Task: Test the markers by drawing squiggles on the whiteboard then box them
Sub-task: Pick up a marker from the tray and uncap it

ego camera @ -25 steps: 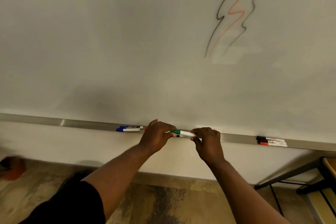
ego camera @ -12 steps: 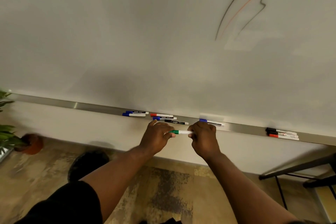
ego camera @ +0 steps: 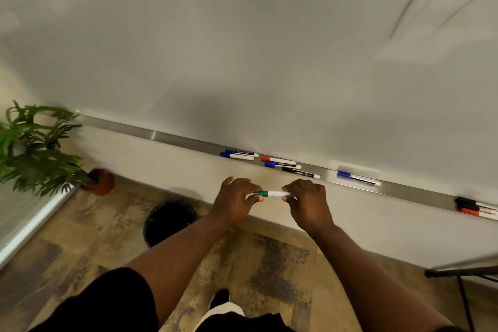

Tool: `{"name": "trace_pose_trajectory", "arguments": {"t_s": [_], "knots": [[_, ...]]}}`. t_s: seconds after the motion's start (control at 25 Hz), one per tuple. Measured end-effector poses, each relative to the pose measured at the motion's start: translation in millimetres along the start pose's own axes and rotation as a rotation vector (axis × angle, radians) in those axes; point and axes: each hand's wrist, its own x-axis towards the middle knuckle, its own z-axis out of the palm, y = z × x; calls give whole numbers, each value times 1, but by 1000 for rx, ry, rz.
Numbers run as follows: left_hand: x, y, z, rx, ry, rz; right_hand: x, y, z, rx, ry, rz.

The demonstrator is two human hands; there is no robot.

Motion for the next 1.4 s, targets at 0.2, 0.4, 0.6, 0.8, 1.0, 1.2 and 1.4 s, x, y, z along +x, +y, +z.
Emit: {"name": "trace_pose_trajectory", "arguments": {"t_s": [0.2,0.4,0.6,0.8,1.0,1.2,1.4], "knots": [[-8,-81,-19,-31,-40,-47,23,-45,49,55,-63,-23],[-5,-189,-64,109,-147,11,69,-118,119,70,-168,-86],[-10,-308,-116,134,-154,-56,125,-212,194,12,-291,-169],[-20,-407,-153,157,-109,-157,174,-291,256,35,-395,-247],[-21,-453,-179,168,-192,-250,203,-326,288,34,-498,-270],[-26,-475,-185,196,-290,-339,218,-328,299,23,-537,-215],[-16,-473,-182,194,-299,-326,212,-313,298,14,-552,-143]]}}
